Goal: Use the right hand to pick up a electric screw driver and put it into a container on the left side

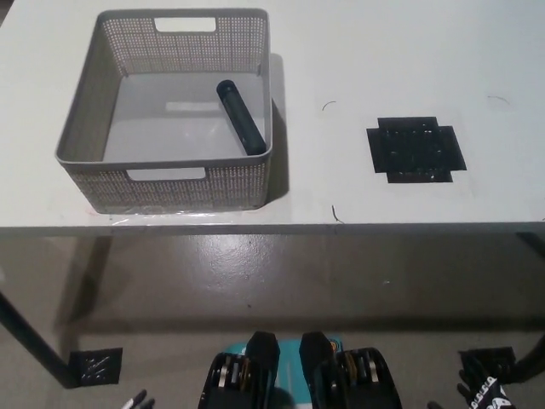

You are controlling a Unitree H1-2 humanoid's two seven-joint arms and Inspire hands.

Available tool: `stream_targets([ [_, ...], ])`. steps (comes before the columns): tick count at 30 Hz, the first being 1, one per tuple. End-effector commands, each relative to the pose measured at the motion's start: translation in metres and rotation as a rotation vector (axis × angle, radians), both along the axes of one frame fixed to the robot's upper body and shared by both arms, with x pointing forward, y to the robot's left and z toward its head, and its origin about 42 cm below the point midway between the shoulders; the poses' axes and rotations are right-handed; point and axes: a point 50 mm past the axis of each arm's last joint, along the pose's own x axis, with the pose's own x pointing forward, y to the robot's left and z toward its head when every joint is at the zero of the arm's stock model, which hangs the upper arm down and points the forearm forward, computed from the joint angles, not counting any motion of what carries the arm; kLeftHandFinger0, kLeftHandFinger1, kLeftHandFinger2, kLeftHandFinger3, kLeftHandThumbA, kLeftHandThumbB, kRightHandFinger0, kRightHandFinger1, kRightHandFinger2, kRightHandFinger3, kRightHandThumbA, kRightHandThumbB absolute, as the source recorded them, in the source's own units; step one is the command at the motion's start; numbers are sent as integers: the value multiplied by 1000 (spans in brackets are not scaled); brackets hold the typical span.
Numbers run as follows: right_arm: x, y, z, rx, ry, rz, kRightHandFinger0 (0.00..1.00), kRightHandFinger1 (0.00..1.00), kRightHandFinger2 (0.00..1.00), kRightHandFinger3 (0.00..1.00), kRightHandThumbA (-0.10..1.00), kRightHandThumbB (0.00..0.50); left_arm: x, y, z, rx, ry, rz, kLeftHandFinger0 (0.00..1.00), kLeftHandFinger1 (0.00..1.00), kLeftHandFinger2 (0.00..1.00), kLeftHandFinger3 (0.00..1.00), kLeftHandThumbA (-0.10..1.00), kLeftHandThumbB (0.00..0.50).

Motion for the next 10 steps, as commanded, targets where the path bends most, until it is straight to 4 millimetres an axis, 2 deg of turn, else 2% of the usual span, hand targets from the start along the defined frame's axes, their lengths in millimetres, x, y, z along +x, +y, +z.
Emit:
stream_targets([
  [1,18,-5,6,24,-100,11,1000,1000,1000,1000,832,286,18,7,15,6,-96,54,1000,1000,1000,1000,973,180],
  [4,34,-4,5,30,-103,24,1000,1000,1000,1000,823,284,35,12,20,-4,-122,87,1000,1000,1000,1000,945,176],
  [10,43,-4,-1,39,-88,25,926,1000,1000,1000,798,280,44,19,16,8,-121,112,1000,1000,1000,1000,945,170],
])
